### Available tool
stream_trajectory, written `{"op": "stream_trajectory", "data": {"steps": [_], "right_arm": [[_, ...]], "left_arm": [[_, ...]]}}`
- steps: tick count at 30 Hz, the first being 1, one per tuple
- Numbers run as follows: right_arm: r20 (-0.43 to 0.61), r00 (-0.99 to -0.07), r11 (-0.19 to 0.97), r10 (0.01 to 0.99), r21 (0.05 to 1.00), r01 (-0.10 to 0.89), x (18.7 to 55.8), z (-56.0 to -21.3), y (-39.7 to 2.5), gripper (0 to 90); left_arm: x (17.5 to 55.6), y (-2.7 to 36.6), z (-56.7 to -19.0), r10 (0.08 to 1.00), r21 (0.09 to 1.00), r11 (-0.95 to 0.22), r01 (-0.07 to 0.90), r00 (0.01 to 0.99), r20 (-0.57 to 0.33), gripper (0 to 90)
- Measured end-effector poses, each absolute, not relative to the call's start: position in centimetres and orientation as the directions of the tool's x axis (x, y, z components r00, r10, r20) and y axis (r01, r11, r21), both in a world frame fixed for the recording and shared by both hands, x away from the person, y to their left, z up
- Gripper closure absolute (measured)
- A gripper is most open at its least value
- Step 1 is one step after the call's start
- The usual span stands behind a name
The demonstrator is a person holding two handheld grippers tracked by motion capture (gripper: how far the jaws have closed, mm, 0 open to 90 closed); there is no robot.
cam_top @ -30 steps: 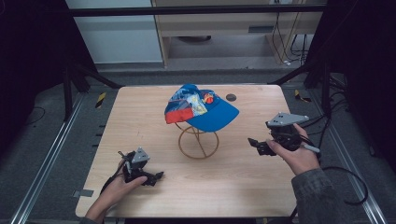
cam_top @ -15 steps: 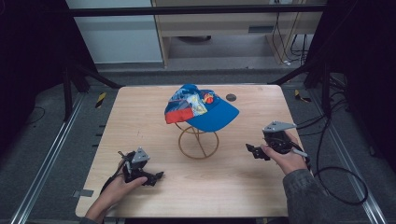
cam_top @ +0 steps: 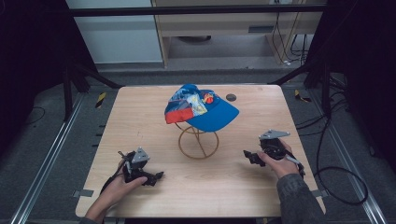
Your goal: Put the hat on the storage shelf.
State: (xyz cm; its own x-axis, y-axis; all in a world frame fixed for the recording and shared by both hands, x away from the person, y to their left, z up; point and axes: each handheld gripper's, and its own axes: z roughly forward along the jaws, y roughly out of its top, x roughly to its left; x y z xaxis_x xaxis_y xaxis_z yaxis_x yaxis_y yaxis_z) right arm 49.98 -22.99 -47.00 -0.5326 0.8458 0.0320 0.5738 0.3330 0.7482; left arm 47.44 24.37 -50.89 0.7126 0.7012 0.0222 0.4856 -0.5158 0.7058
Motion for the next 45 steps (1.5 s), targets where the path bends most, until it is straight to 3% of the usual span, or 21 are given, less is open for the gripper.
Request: {"op": "stream_trajectory", "data": {"steps": [31,37,39,45], "right_arm": [[0.082,-0.488,0.275,0.869,0.74,0.614,50.2,-50.3,-21.3,9.8],[0.05,-0.481,0.292,0.875,0.737,0.609,49.9,-51.0,-20.9,8.6],[-0.003,-0.484,0.331,0.875,0.733,0.593,49.8,-51.1,-20.5,7.8],[-0.007,-0.475,0.327,0.88,0.735,0.594,49.3,-51.2,-20.4,7.8]], "left_arm": [[47.4,24.4,-50.9,0.701,0.706,-0.516,0.486,0.713,0.022,0.0],[47.4,24.4,-50.9,0.701,0.706,-0.516,0.485,0.713,0.022,0.0],[47.4,24.4,-50.9,0.702,0.707,-0.513,0.486,0.712,0.021,0.0],[47.4,24.4,-50.9,0.702,0.707,-0.515,0.486,0.712,0.022,0.0]]}}
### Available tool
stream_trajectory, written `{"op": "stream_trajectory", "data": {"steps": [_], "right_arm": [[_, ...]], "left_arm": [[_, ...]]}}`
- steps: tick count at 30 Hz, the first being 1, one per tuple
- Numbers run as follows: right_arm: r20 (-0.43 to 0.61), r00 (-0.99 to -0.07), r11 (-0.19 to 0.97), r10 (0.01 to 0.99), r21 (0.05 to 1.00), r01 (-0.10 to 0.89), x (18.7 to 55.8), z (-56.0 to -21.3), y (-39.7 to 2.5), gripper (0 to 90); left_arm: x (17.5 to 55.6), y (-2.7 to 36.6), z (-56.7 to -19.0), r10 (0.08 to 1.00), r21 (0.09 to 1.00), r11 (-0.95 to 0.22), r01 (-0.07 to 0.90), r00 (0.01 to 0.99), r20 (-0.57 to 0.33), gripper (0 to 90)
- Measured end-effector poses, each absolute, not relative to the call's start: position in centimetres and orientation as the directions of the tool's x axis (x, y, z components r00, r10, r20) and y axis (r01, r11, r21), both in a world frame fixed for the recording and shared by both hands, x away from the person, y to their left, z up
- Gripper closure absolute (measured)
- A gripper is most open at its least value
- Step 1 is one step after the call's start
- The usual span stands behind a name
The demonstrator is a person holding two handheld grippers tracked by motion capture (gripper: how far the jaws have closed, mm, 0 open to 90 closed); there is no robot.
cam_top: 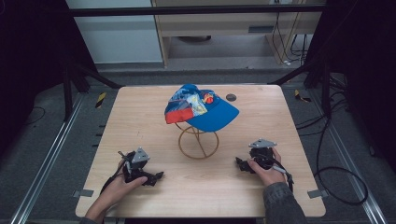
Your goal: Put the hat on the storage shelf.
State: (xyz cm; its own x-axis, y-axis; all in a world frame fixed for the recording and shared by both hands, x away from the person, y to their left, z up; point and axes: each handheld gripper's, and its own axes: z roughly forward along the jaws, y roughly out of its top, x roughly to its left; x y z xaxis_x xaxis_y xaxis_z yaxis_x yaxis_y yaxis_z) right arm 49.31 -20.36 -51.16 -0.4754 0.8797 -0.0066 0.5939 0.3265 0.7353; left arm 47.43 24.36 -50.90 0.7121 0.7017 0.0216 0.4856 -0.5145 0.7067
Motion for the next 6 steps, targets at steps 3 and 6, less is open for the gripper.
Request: {"op": "stream_trajectory", "data": {"steps": [3,6], "right_arm": [[-0.009,-0.466,0.321,0.885,0.736,0.595,48.73,-51.17,-20.48,7.8],[0.002,-0.449,0.303,0.894,0.735,0.606,48.33,-51.14,-20.44,7.8]], "left_arm": [[47.43,24.35,-50.9,0.702,0.708,-0.513,0.485,0.712,0.022,0.0],[47.42,24.34,-50.9,0.703,0.708,-0.512,0.486,0.711,0.02,0.0]]}}
